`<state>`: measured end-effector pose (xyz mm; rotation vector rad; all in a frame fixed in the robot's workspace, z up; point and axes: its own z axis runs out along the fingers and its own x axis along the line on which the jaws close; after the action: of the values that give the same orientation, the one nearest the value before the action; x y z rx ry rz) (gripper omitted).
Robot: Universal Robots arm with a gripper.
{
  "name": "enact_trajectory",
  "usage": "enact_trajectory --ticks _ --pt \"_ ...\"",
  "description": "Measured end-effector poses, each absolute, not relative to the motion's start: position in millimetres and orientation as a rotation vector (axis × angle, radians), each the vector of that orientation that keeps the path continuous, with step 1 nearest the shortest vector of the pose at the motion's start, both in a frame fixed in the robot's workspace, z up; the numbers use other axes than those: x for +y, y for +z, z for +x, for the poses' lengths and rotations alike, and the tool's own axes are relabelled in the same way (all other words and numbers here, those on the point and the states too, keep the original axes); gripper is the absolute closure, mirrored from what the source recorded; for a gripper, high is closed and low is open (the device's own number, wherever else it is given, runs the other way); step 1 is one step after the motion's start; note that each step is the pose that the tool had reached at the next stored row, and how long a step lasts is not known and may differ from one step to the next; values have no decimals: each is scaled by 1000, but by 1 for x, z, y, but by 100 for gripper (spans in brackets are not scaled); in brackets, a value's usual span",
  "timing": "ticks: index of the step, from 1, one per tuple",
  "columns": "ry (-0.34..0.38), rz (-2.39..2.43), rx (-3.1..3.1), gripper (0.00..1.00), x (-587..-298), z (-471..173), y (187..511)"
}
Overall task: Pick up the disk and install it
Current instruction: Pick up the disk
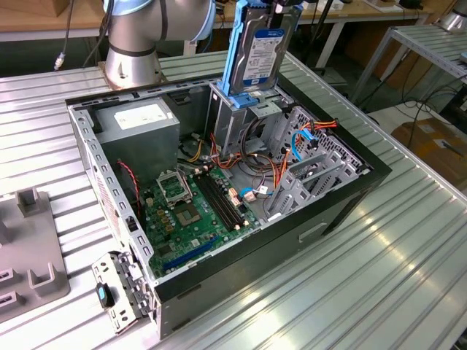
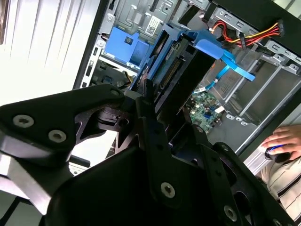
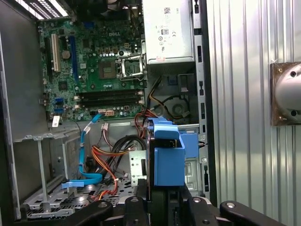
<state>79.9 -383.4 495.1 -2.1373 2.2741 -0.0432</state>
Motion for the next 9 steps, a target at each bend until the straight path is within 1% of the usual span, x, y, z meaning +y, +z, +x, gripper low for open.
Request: enact_trajectory --ticks 9 --pt "-45 -2138 2275 65 -398 94 495"
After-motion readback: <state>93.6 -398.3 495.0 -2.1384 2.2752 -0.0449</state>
